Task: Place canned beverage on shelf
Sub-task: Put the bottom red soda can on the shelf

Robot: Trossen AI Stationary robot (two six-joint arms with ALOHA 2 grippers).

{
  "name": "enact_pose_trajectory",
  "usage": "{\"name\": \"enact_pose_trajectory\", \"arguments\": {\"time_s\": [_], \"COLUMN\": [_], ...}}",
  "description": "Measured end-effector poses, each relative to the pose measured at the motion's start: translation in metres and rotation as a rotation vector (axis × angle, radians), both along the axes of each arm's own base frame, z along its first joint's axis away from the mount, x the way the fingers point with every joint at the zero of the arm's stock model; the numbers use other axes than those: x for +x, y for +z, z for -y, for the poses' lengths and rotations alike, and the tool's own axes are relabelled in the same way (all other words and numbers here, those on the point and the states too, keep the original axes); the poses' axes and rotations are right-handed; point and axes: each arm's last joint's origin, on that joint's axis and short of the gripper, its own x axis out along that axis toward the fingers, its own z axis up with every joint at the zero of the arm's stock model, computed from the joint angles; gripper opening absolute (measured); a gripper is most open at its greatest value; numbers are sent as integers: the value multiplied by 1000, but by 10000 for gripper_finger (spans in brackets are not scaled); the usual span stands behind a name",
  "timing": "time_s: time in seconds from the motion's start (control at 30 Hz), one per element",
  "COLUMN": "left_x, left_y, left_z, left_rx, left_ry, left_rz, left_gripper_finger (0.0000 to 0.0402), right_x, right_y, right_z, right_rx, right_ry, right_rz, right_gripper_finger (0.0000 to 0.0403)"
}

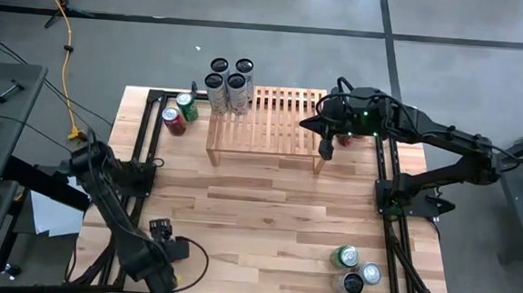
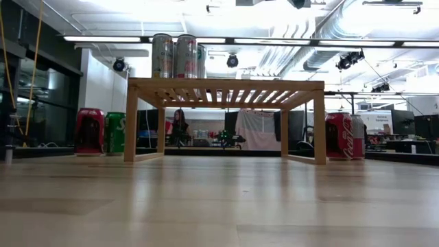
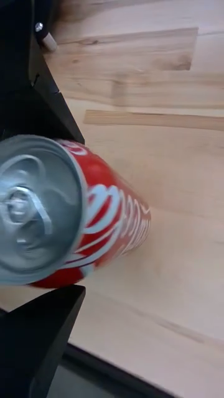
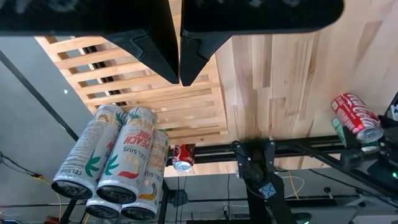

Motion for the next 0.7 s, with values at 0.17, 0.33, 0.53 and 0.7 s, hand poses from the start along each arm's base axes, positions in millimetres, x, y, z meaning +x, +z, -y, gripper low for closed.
{"name": "enact_pose_trajectory", "arguments": {"time_s": [0.17,0.33,0.53,0.7], "left_x": [4,7,8,5], "left_y": [-6,1,33,87], "left_z": [0,-4,-28,-74], "left_rx": [3,-25,-81,-171], "left_ry": [33,43,-23,-82], "left_rz": [-17,1,39,152], "left_gripper_finger": [363,300,283,283], "right_x": [0,0,0,1], "right_y": [0,0,0,3], "right_z": [0,0,0,0], "right_rx": [0,0,0,14], "right_ry": [0,0,0,5], "right_rz": [0,0,0,31], "right_gripper_finger": [0,0,0,0]}}
